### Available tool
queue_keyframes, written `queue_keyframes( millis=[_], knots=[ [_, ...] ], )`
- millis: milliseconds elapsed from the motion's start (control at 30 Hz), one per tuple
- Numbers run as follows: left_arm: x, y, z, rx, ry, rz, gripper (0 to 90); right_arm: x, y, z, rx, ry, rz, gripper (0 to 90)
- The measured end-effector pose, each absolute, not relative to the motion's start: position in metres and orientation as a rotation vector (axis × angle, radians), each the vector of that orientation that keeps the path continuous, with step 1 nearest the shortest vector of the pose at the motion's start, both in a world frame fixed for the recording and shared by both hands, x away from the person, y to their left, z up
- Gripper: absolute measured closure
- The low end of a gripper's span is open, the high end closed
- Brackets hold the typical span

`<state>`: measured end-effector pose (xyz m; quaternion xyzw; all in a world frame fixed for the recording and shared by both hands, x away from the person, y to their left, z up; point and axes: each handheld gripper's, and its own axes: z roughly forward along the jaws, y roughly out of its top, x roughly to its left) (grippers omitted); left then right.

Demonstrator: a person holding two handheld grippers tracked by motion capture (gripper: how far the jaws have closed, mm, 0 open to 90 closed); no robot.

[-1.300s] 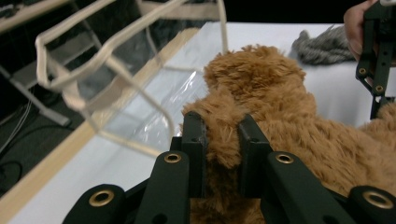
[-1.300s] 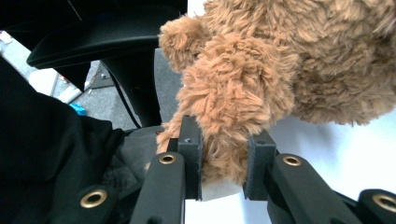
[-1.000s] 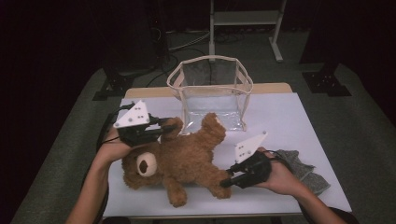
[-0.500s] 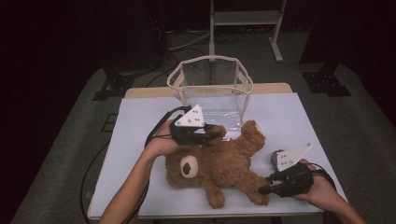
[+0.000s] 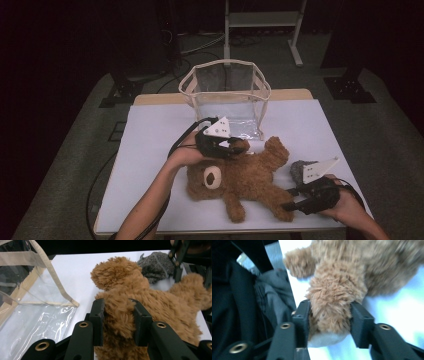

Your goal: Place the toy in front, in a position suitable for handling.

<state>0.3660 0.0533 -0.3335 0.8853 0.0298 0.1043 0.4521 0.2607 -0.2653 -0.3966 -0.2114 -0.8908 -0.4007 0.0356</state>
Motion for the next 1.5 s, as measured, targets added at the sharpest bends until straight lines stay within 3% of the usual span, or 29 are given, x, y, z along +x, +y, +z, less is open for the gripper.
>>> queue_keyframes(
  millis=[333,633,867,1500],
  knots=[
    [0.358,0.068,-0.330,2.179,0.062,0.254,57.4,0.279,-0.224,-0.382,-0.570,-2.831,-1.365,42.8],
    [0.345,0.103,-0.336,2.154,0.075,0.256,40.5,0.299,-0.217,-0.388,-0.604,-2.826,-1.405,42.6],
    [0.332,0.130,-0.356,2.154,0.096,0.287,23.9,0.303,-0.215,-0.389,-0.611,-2.885,-1.411,37.3],
    [0.338,0.146,-0.397,2.169,0.184,0.303,9.7,0.316,-0.220,-0.398,-0.688,-2.836,-1.376,32.0]
  ],
)
